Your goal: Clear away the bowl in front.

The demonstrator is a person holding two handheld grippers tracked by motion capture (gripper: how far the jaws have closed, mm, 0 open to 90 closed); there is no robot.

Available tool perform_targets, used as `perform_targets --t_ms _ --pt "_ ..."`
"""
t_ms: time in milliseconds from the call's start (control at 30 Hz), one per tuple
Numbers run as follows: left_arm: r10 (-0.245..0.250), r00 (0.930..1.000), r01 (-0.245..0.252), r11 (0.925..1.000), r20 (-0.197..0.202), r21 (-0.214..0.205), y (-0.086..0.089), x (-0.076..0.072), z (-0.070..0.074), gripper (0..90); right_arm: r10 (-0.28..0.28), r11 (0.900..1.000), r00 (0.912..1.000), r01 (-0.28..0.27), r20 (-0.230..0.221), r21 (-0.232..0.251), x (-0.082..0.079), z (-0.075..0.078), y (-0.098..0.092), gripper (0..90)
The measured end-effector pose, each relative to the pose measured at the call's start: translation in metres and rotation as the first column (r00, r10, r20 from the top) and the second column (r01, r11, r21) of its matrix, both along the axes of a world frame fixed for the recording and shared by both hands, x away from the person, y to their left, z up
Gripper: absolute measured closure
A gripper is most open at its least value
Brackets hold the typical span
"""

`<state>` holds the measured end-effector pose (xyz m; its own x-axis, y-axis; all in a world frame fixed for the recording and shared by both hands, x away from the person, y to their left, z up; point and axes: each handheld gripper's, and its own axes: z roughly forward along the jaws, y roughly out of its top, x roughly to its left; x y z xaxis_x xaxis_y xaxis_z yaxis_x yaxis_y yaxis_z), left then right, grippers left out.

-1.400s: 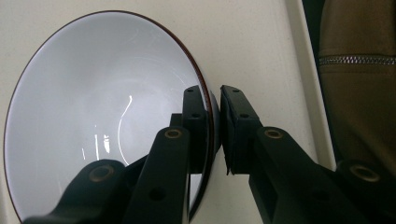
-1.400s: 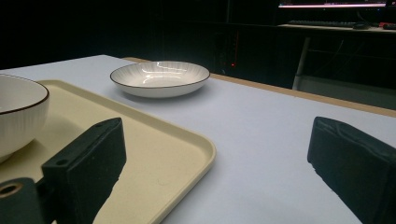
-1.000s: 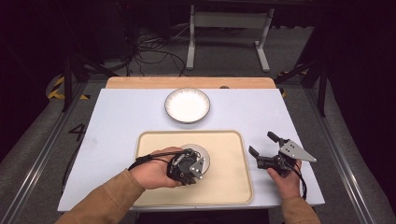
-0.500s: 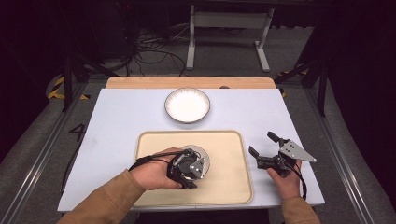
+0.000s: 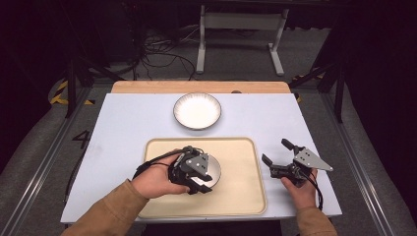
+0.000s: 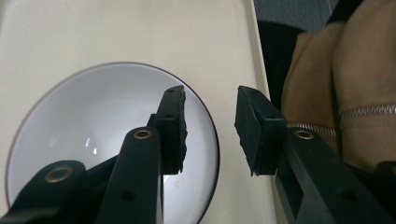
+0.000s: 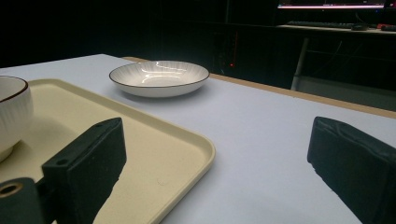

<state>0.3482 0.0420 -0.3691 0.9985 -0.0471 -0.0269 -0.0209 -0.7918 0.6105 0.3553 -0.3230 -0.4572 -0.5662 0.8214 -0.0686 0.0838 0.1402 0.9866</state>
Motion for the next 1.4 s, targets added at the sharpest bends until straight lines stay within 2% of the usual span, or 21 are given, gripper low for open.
perform_targets --t_ms 167,333,400,433,467,533,633,667,700,733,833,933,1000,1067,1133,1233,1333,1400 --pt "0.045 0.9989 -0.044 0.9972 0.013 -0.06 0.004 0.001 0.004 60.5 0.002 1.0 1.0 -0.002 -0.002 0.003 0.0 0.0 0.0 5.0" --pt "0.113 0.9935 -0.11 0.9803 0.011 -0.164 0.011 0.002 0.008 57.6 0.006 1.0 1.0 -0.006 -0.005 0.004 0.0 0.0 0.0 5.2" --pt "0.138 0.9905 -0.133 0.971 0.008 -0.198 0.014 0.002 0.01 56.4 0.006 1.0 1.0 -0.006 -0.007 0.005 0.001 0.0 0.0 5.5" --pt "0.164 0.9864 -0.157 0.9577 0.009 -0.241 0.018 0.002 0.012 55.8 0.008 1.0 0.9999 -0.008 -0.01 0.004 0.001 0.0 0.0 5.8" --pt "0.164 0.9864 -0.157 0.9577 0.009 -0.241 0.018 0.002 0.012 54.9 0.008 1.0 0.9999 -0.008 -0.01 0.004 0.001 0.0 0.0 5.8" --pt "0.188 0.9821 -0.18 0.9472 0.008 -0.265 0.021 0.001 0.013 53.7 0.011 0.9999 0.9999 -0.011 -0.013 0.0 0.001 0.0 0.0 5.9" --pt "0.222 0.9751 -0.21 0.9297 0.005 -0.303 0.024 0.0 0.015 52.1 0.012 0.9999 0.9999 -0.012 -0.011 -0.005 0.001 0.0 0.001 5.9" --pt "0.239 0.9709 -0.227 0.9183 0.0 -0.325 0.027 0.0 0.016 51.9 0.013 0.9999 0.9999 -0.013 -0.011 -0.006 0.001 0.0 0.001 5.9" --pt "0.249 0.9684 -0.236 0.9126 -0.003 -0.334 0.028 0.0 0.016 51.8 0.013 0.9999 0.9998 -0.013 -0.013 -0.007 0.002 0.0 0.0 6.0" --pt "0.258 0.9661 -0.244 0.9077 -0.004 -0.341 0.029 -0.001 0.017 51.6 0.012 0.9999 0.9998 -0.013 -0.015 -0.006 0.002 0.0 0.0 6.0" --pt "0.267 0.9638 -0.252 0.9035 -0.006 -0.347 0.031 -0.001 0.017 51.4 0.013 0.9999 0.9998 -0.013 -0.015 -0.005 0.002 0.0 0.0 6.0" --pt "0.286 0.9582 -0.269 0.8938 -0.006 -0.359 0.036 -0.002 0.016 51.1 0.013 0.9999 0.9998 -0.013 -0.014 -0.008 0.002 0.0 0.001 6.0" --pt "0.292 0.9565 -0.271 0.8927 0.003 -0.36 0.04 -0.002 0.016 50.7 0.013 0.9999 0.9998 -0.013 -0.014 -0.005 0.002 0.0 0.0 6.0" --pt "0.308 0.9514 -0.285 0.8841 0.004 -0.37 0.046 -0.003 0.016 50.3 0.011 0.9999 0.9998 -0.011 -0.016 -0.006 0.002 0.0 0.0 6.0" --pt "0.323 0.9463 -0.295 0.8803 0.014 -0.372 0.051 -0.003 0.016 49.3 0.01 0.9999 0.9998 -0.01 -0.017 -0.004 0.002 0.0 0.0 6.0" --pt "0.349 0.937 -0.315 0.8697 0.022 -0.38 0.06 -0.004 0.016 46.9 0.01 0.9999 0.9998 -0.01 -0.017 -0.003 0.002 0.0 0.0 6.0" --pt "0.366 0.93 -0.329 0.8656 0.03 -0.378 0.068 -0.005 0.015 46.2 0.01 0.9999 0.9998 -0.01 -0.017 -0.004 0.002 0.0 0.0 6.0" --pt "0.38 0.9247 -0.345 0.8582 0.019 -0.38 0.074 -0.005 0.014 46.0 0.011 0.9999 0.9998 -0.011 -0.018 -0.004 0.002 0.0 0.0 5.9"
